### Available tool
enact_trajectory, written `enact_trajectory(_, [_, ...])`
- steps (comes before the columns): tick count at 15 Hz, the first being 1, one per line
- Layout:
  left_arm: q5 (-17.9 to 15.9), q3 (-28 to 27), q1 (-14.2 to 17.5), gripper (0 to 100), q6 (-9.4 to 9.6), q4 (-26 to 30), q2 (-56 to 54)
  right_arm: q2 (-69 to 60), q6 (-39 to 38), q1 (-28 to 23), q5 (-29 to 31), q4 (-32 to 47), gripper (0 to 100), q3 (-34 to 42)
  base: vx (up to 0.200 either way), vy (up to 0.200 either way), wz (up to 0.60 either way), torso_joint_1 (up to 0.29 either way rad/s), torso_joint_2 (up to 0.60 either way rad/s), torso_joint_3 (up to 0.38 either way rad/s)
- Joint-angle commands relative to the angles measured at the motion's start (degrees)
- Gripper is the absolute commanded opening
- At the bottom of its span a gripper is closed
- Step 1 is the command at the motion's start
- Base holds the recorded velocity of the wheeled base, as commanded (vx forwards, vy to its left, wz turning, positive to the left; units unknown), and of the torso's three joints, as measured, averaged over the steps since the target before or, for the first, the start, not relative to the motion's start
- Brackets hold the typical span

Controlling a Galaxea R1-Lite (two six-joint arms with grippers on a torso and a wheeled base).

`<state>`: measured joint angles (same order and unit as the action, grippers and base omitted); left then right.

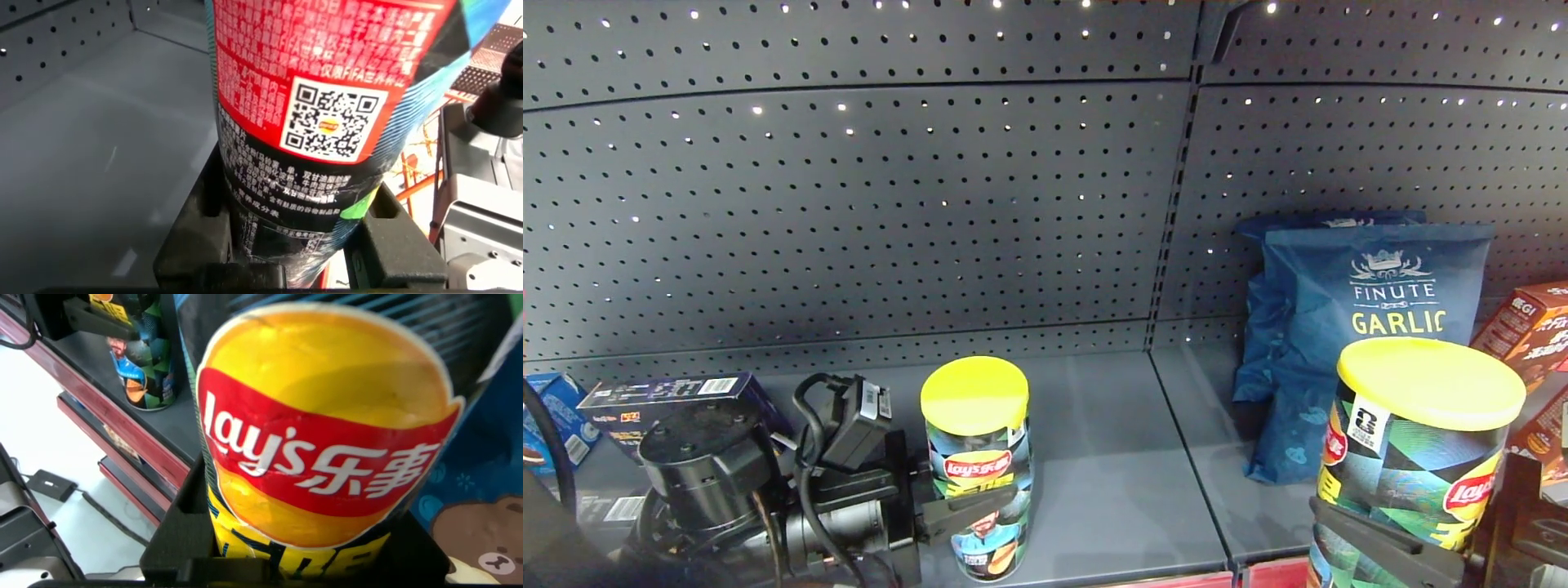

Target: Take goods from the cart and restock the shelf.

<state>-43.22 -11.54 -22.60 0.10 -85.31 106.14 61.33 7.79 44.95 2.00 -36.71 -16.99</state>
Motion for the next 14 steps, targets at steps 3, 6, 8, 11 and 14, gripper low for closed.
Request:
enact_trajectory(3, [0.15,-1.38,0.54,0,-0.19,0.32,1.17,-0.07,-0.06,0.05,0.02,-0.03,0,0.29,0.000,0.000,0.00,0.000,0.00,0.000])
enact_trajectory(6, [0.15,-1.20,1.07,0,0.08,0.32,1.61,-0.42,-0.06,-0.03,0.02,-0.03,0,0.65,0.000,0.000,0.00,0.000,0.00,0.000])
enact_trajectory(8, [0.15,-1.11,0.98,100,0.17,0.32,1.87,-0.51,-0.14,-0.03,0.02,-0.03,0,0.65,0.000,0.000,0.00,0.000,0.00,0.000])
enact_trajectory(11, [0.06,-1.20,0.89,100,0.17,0.32,1.79,-0.60,-0.49,0.05,0.02,-0.03,0,0.73,0.000,0.000,0.00,0.000,0.00,0.000])
enact_trajectory(14, [0.06,-1.02,0.89,100,0.17,0.32,1.17,-0.86,-0.58,0.05,0.02,-0.03,0,0.73,0.000,0.000,0.00,0.000,0.00,0.000])
